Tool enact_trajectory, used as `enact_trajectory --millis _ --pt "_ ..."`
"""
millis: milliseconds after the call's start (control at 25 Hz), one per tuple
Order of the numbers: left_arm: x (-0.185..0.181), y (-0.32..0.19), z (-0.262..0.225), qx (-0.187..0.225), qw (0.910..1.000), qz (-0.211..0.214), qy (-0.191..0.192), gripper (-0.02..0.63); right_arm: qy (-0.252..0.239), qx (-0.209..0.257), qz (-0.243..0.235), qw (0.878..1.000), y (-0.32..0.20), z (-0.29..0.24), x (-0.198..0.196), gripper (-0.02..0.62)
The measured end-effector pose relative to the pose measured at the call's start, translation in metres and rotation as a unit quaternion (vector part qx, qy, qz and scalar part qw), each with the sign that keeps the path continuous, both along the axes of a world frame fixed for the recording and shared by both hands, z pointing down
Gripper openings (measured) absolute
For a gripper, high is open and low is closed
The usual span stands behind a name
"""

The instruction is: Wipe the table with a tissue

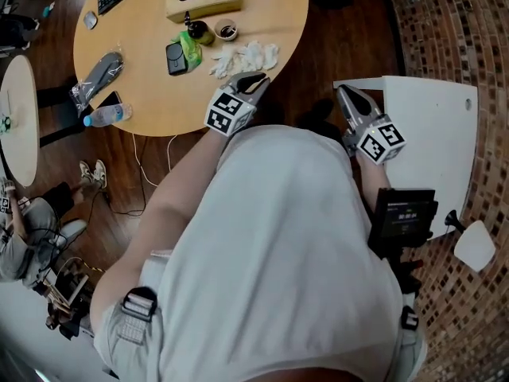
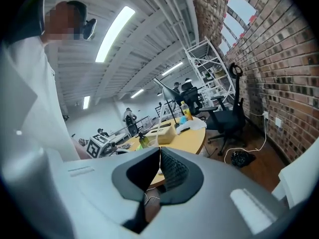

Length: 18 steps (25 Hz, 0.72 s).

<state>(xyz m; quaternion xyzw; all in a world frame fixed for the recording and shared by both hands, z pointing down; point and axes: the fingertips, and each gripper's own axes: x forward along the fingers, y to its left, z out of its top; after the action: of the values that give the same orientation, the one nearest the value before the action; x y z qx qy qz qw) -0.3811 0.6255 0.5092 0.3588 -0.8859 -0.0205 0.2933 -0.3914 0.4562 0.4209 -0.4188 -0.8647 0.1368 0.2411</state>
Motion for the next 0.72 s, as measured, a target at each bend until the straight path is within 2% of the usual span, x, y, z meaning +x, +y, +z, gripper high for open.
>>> enact_trajectory --millis 120,280,400,520,600,720 --pt "-0.003 0.028 0.004 -0.021 0.9985 -0.05 -0.001 0.076 -0.004 -0.004 -0.032 0.999 0.011 -0.002 -0.012 0.009" --pt "-0.006 0.059 0.031 -0.067 0.9932 -0.09 0.032 0.205 0.001 0.001 -0.053 0.999 0.015 -0.001 -0.024 0.009" --pt "-0.015 0.077 0.054 -0.112 0.986 -0.108 0.059 0.219 -0.005 0.005 -0.065 0.998 0.017 -0.003 -0.029 0.009" --pt "-0.021 0.078 0.072 -0.134 0.9813 -0.109 0.086 0.229 -0.004 0.008 -0.057 0.998 0.009 -0.003 -0.029 0.009" --pt "-0.023 0.073 0.082 -0.142 0.9798 -0.096 0.103 0.262 -0.001 0.008 -0.042 0.999 0.0 -0.003 -0.03 0.009" --pt "-0.02 0.067 0.094 -0.165 0.9763 -0.074 0.119 0.273 0.002 0.007 -0.021 1.0 -0.011 -0.003 -0.031 0.009"
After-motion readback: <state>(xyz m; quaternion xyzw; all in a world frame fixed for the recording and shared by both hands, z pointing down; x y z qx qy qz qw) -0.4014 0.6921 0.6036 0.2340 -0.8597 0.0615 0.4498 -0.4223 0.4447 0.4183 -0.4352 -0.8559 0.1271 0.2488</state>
